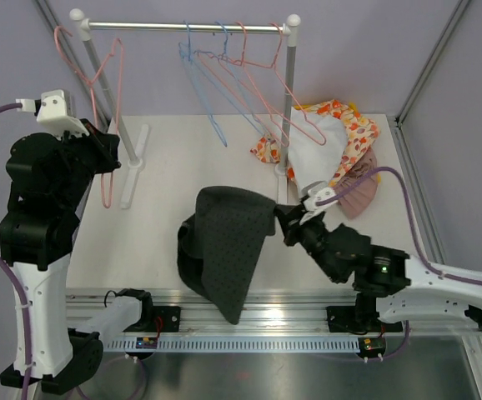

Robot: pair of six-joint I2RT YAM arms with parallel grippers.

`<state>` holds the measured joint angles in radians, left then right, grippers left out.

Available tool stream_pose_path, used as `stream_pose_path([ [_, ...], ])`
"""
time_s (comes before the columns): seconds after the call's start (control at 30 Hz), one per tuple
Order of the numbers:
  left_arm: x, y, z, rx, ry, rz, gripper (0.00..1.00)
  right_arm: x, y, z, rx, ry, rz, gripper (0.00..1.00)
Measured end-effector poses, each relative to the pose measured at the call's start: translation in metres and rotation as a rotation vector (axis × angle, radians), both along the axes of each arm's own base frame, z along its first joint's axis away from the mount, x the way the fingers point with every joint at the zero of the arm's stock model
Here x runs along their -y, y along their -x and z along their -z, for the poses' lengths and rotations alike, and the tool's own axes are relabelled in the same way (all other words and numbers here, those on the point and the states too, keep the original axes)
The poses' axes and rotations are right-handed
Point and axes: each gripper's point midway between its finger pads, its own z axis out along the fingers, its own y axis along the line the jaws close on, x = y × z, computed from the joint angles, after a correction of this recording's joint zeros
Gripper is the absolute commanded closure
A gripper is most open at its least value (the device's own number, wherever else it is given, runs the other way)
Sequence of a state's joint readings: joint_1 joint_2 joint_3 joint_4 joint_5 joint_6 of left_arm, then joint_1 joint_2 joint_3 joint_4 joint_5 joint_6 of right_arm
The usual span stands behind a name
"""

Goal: Remove the skirt from the hanger

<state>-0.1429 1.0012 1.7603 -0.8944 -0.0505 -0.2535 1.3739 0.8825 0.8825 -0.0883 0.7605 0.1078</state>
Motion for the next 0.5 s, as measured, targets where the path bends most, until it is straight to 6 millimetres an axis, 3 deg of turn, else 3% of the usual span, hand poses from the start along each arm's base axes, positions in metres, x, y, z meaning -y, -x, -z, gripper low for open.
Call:
stream_pose_path([
  [0.13, 0.001, -0.002, 0.023, -0.045, -0.001, -0.001, 1.0, 0.058, -0.02, -0.082, 0.151, -0.037, 0.167, 1.0],
  [0.17, 0.001, -0.004, 0.027, -0.054, 0.0, -0.002, 1.0, 0.07, -0.028, -0.093, 0.17, -0.029, 0.213, 1.0],
  [0.33, 0.002, -0.009, 0.049, -0.099, 0.003, -0.001, 1.0, 0.134, -0.077, -0.122, 0.215, 0.086, 0.491, 1.0],
  [0.5, 0.002, 0.0, 0.073, -0.134, 0.002, 0.001, 1.0, 0.162, -0.118, -0.146, 0.23, 0.176, 0.654, 1.0],
])
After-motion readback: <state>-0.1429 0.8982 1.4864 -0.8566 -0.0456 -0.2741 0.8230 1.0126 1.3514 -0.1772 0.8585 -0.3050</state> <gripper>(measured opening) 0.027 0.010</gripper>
